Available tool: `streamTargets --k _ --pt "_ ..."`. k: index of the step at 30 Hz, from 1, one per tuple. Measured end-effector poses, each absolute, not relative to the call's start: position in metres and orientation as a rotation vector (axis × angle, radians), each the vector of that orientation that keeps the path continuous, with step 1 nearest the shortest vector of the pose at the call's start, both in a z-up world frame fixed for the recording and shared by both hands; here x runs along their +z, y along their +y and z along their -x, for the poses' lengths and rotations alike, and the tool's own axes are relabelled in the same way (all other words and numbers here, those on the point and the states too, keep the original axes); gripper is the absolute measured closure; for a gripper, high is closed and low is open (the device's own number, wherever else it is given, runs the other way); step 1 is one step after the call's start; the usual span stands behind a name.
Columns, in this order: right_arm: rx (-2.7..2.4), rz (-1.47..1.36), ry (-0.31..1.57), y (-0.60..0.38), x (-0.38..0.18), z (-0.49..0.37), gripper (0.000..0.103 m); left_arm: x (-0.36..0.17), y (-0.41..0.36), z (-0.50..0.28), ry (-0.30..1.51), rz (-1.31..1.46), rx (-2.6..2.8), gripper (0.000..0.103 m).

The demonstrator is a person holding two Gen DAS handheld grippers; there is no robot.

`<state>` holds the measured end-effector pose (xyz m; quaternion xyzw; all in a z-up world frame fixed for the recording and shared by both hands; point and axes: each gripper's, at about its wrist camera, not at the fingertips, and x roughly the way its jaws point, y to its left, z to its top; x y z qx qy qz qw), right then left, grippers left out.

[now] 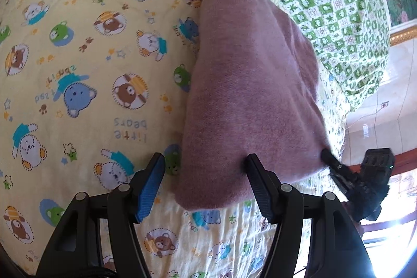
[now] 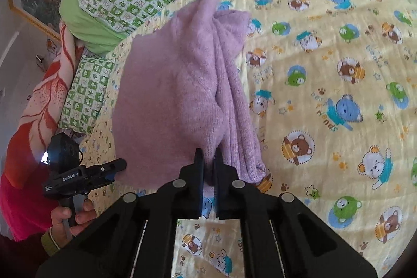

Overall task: Fold small clothes
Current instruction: 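Open both grippers and pull them back from the folded sweater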

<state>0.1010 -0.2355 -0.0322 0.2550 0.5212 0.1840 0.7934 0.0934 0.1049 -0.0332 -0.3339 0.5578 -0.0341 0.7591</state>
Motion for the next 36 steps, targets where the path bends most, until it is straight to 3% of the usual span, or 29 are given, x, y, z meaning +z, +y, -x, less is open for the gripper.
streamTargets --k 5,15,19,32,35,36 --pt "0.402 -0.455 1.059 -0.235 -0.01 -0.101 0.097 -0.039 0.098 -0.097 1.239 0.695 -0.073 0.038" --pt "0.328 -0.387 1.192 -0.234 -0.059 -0.099 0.097 -0.041 0.087 -0.1 1.251 0.612 -0.08 0.039" --pt "0.311 -0.398 1.186 -0.237 -0.052 -0.098 0.09 -0.037 0.084 -0.098 1.253 0.598 -0.083 0.039" --pt "0.265 -0.357 1.126 -0.228 -0.022 -0.072 0.09 -0.024 0.082 -0.078 1.239 0.514 -0.087 0.038" --pt "0.272 -0.351 1.111 -0.22 -0.016 -0.065 0.083 -0.018 0.078 -0.068 1.221 0.468 -0.072 0.035" --pt "0.273 -0.345 1.106 -0.217 -0.015 -0.062 0.075 -0.018 0.078 -0.065 1.221 0.455 -0.068 0.034"
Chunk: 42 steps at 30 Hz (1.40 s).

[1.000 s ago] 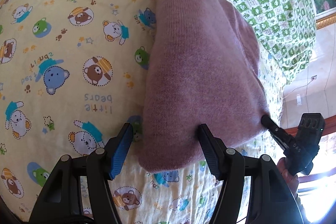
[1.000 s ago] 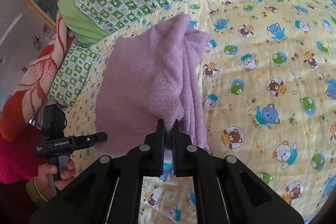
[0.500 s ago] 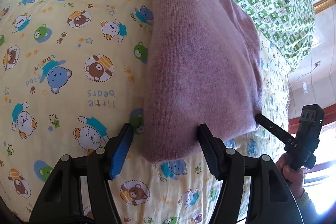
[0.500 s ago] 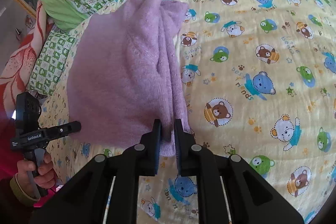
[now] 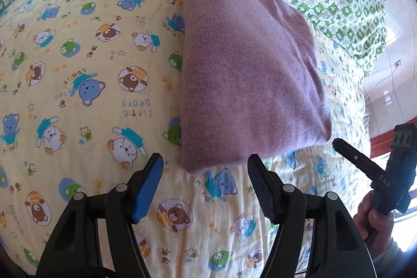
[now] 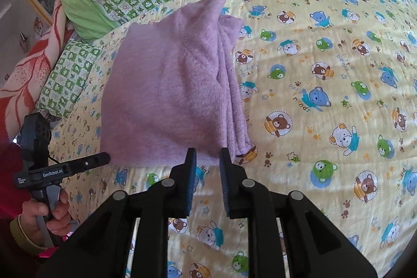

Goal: Fold small clothes

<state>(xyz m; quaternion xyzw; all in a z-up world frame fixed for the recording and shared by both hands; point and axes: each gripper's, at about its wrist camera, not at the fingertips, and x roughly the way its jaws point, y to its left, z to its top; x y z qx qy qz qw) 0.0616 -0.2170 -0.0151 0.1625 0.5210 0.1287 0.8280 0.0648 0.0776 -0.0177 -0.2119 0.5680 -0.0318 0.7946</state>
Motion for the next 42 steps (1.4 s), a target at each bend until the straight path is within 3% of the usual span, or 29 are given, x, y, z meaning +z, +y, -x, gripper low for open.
streamTargets --k 2,11,15,19,32,42 --pt "0.274 -0.335 1.098 -0.211 -0.014 -0.055 0.065 -0.017 0.075 -0.058 1.219 0.434 -0.069 0.034" --pt "0.3 -0.31 1.131 -0.189 -0.024 -0.026 0.064 -0.016 0.07 -0.015 1.208 0.321 -0.047 0.028" --pt "0.297 -0.291 1.115 -0.182 -0.024 -0.012 0.037 -0.013 0.072 0.006 1.172 0.289 -0.015 0.025" --pt "0.293 -0.267 1.091 -0.177 -0.021 0.001 0.027 -0.01 0.075 0.016 1.142 0.263 0.006 0.024" --pt "0.325 -0.213 1.033 -0.163 -0.011 0.024 0.023 0.024 0.054 0.032 1.011 0.124 -0.004 0.022" --pt "0.332 -0.186 0.917 -0.169 0.031 0.016 0.018 0.074 0.05 0.019 0.896 0.103 0.039 0.019"
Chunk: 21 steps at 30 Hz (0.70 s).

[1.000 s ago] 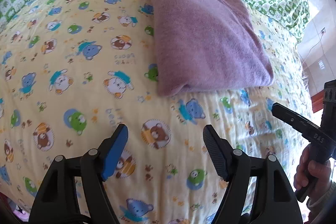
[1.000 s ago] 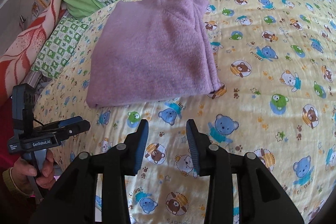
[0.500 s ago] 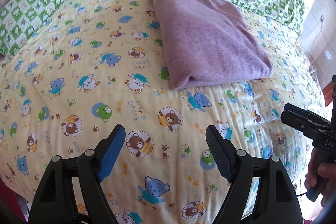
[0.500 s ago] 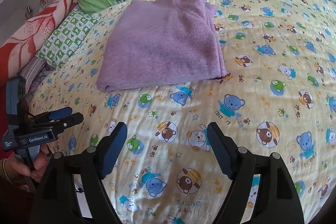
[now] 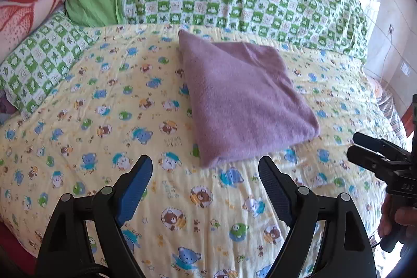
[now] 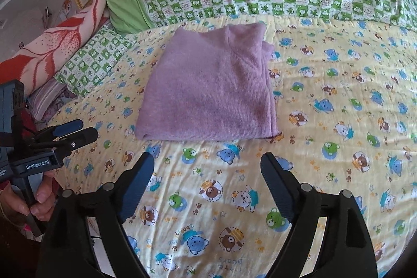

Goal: Fold small clothes

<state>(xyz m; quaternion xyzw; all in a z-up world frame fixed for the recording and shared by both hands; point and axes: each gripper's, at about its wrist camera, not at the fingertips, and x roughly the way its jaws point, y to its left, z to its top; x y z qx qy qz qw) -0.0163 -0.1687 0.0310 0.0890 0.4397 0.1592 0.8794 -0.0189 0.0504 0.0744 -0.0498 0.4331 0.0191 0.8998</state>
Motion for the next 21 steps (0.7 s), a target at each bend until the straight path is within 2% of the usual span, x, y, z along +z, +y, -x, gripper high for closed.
streamTargets --k 2,4,6,21 --pt "0.343 -0.177 0.871 -0.17 0.045 0.015 0.016 0.08 0.049 0.016 0.884 0.095 0.05 0.018" --pt "0.341 -0.163 0.828 -0.17 0.056 0.015 0.006 0.082 0.047 0.013 0.876 0.09 0.056 0.015" --pt "0.33 -0.152 0.8 -0.17 0.062 0.012 0.0 0.08 0.044 0.01 0.878 0.079 0.064 0.014" --pt "0.329 -0.082 0.906 -0.157 0.001 -0.008 0.0 0.021 0.037 -0.01 0.96 0.043 0.143 0.013"
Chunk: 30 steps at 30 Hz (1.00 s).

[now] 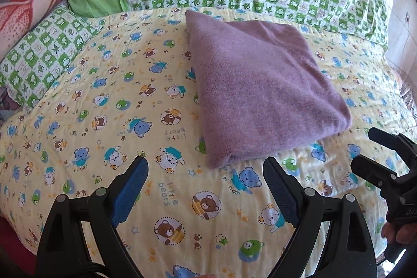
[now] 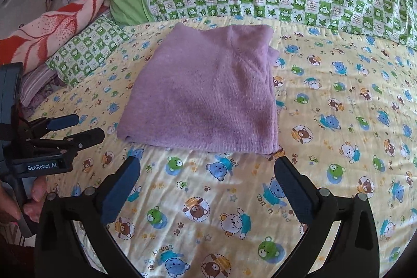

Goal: Fold small clothes

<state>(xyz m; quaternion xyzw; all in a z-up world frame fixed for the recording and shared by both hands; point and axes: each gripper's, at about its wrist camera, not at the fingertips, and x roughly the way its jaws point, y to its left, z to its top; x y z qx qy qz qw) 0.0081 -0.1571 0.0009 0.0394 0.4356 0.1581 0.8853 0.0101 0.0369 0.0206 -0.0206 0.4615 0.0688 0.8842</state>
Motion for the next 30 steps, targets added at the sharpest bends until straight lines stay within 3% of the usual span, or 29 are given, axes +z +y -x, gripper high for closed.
streamTargets --k 30 --pt "0.348 -0.066 0.897 -0.151 -0.014 -0.03 0.0 0.025 0.028 -0.021 0.915 0.013 0.16 0.01"
